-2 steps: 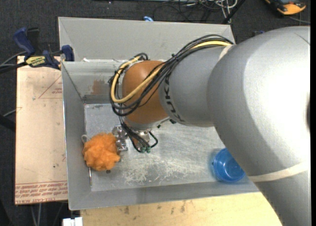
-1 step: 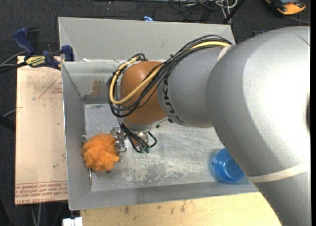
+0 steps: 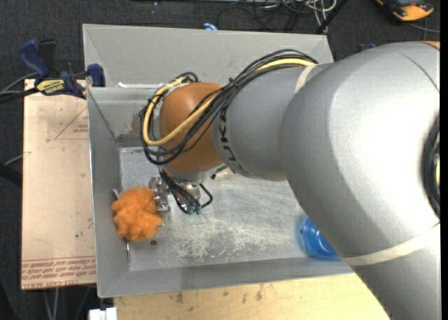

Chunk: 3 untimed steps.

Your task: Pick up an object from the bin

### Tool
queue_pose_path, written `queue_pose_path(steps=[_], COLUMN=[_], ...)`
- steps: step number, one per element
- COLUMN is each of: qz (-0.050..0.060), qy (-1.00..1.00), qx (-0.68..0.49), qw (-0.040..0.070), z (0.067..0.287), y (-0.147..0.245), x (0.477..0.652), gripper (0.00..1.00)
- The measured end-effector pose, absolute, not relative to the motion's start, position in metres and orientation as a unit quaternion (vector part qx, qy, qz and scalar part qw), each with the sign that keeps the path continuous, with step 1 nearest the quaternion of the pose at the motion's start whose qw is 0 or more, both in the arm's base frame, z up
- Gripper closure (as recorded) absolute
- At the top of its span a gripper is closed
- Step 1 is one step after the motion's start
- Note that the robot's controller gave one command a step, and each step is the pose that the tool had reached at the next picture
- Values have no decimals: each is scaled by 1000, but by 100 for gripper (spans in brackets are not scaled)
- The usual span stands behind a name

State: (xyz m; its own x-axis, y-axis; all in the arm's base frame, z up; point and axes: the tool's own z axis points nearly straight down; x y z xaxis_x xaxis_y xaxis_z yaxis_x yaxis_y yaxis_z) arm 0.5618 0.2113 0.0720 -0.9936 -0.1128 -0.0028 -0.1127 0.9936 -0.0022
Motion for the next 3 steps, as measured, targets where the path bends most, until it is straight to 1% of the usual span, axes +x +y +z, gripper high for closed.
queue_pose_path(steps=[1,2,3], qz=[-1,-2,1], qy=[998,994,992], qx=[-62,-105,-128], qw=[4,-3,2], z=[72,113,140], y=[220,226,210], x=[550,533,577], gripper=[100,100,100])
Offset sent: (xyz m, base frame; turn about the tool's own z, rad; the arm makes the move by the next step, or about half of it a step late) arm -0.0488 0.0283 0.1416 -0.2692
